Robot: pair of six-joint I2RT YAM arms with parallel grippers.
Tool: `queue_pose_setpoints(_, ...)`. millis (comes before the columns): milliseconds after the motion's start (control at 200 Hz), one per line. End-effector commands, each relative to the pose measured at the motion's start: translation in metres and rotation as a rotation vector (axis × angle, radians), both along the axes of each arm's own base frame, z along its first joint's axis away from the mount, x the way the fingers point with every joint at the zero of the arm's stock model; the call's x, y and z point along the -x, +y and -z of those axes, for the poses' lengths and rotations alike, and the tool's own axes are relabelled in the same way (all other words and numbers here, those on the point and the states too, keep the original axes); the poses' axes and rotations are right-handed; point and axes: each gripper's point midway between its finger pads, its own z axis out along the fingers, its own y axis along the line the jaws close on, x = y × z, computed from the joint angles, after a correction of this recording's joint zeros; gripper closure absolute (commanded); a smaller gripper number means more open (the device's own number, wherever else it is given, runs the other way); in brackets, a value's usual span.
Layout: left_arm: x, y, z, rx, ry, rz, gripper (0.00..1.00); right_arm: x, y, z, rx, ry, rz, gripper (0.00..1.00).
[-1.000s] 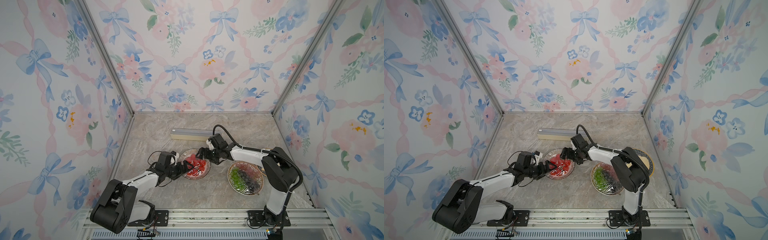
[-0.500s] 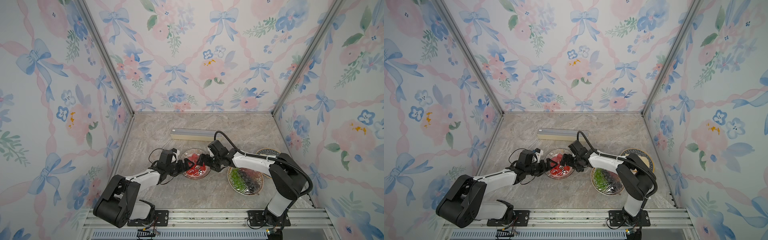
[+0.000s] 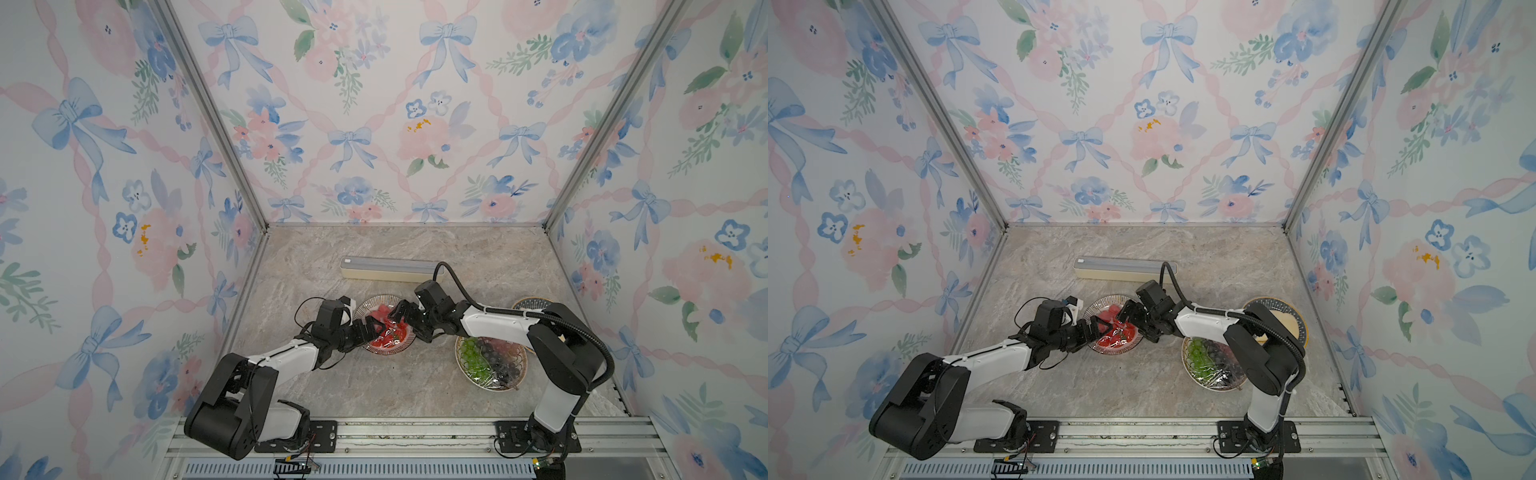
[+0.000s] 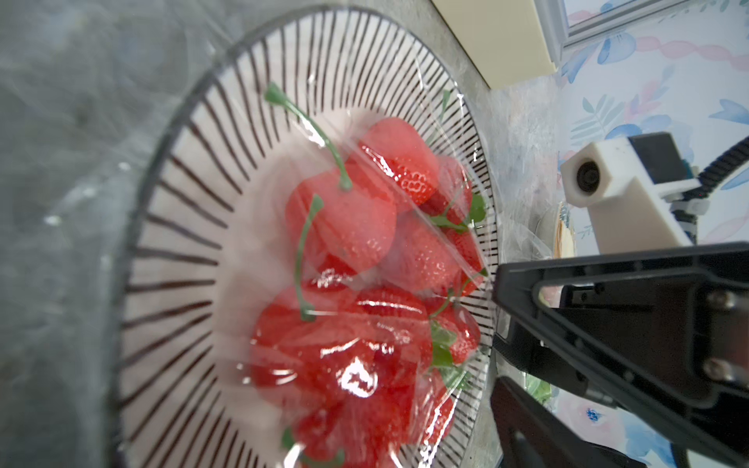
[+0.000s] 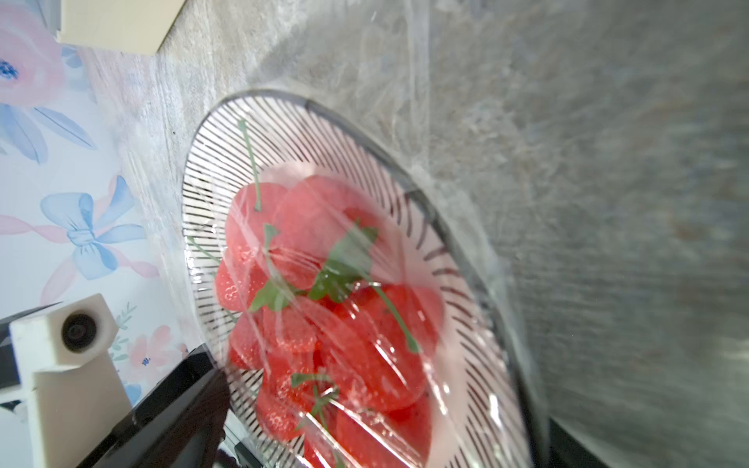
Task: Wrap the plate with plastic wrap
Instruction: Cover the plate with plastic wrap, then reset both arms
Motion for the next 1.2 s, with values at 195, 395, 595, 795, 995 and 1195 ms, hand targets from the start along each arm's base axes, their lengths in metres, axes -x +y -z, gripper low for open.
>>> queue_pose_setpoints(195,-0.024,0.063,-0.053,-0.177,-0.291,-0.143,0.02,-0.003,-0.062,-0.048,0.163,-0.152,0.022,0.03)
queue_pose_setpoints(395,-0.057,0.115,-0.108,-0.461,-0.521,-0.315,0.02,-0.023,-0.128,-0.104,0.405,-0.428,-0.05,0.03)
queue_pose_setpoints(595,-0.086,0.173,-0.15,-0.678,-0.67,-0.615,0.02,-0.053,-0.224,-0.129,0.471,-0.63,0.09,0.03)
queue_pose_setpoints(795,-0.099,0.193,-0.132,-0.829,-0.716,-0.69,0.02,-0.061,-0.312,-0.104,0.753,-0.741,0.19,0.03)
queue_pose_setpoints(995,-0.1,0.186,-0.107,-0.9,-0.771,-0.589,0.02,-0.066,-0.346,-0.088,0.84,-0.81,0.246,0.03)
queue_pose_setpoints(1195,-0.111,0.165,-0.093,-0.851,-0.863,-0.44,0.02,-0.085,-0.343,-0.065,0.823,-0.912,0.238,0.03)
